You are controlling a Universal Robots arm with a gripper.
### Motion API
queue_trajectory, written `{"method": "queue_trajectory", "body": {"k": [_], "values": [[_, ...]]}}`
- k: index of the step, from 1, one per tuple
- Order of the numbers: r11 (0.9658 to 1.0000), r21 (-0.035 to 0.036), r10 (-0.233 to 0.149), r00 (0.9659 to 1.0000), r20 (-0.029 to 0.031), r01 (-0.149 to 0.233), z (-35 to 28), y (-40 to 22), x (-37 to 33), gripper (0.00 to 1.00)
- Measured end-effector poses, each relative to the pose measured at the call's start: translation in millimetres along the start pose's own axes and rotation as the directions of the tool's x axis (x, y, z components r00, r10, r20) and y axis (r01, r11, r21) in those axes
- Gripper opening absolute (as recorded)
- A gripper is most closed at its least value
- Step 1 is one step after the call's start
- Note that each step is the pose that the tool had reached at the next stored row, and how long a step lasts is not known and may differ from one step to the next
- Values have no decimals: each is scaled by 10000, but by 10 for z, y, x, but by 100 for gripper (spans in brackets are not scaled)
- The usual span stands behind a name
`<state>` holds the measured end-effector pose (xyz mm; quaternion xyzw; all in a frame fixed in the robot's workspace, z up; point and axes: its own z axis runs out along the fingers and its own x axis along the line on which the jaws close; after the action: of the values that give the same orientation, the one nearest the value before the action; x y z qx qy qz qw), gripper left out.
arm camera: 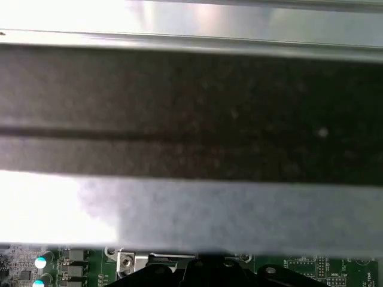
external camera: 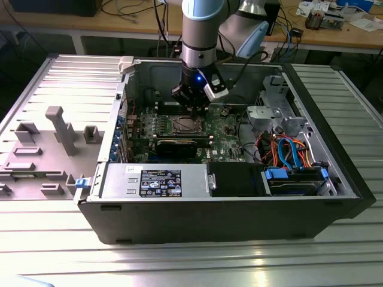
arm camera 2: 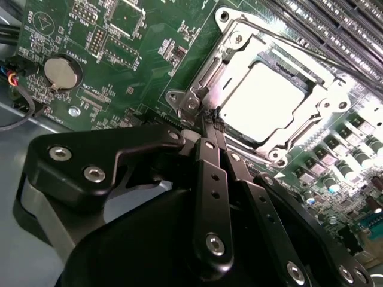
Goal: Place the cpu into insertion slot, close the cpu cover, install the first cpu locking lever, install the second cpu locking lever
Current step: 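Install the second cpu locking lever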
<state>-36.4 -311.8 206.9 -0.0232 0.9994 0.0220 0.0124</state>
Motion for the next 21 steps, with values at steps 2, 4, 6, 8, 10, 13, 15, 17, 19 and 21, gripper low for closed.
{"method": "queue_trajectory", "body": {"k": [2, 4, 6, 8, 10, 13, 15, 17, 19, 21], "values": [[10000, 0, 0, 10000, 1, 0, -20, 1, -1, 11], [10000, 13, -1, 10000, 2, 1, -57, -1, -1, 11], [10000, 23, -2, 10000, 0, 2, -59, -9, -1, 11], [10000, 28, -2, 10000, 0, 2, -57, -36, 0, 11], [10000, 35, -1, 10000, 0, 1, -58, -70, 2, 11], [10000, 40, -1, 10000, 0, 1, -60, -128, 4, 11], [10000, 39, 0, 10000, 0, 0, -60, -133, 5, 11], [10000, 43, -1, 10000, -2, 1, -72, -136, 5, 11], [10000, 42, -1, 10000, -1, 1, -102, -135, 4, 11], [10000, 41, -2, 10000, -1, 2, -134, -136, 3, 11]]}}
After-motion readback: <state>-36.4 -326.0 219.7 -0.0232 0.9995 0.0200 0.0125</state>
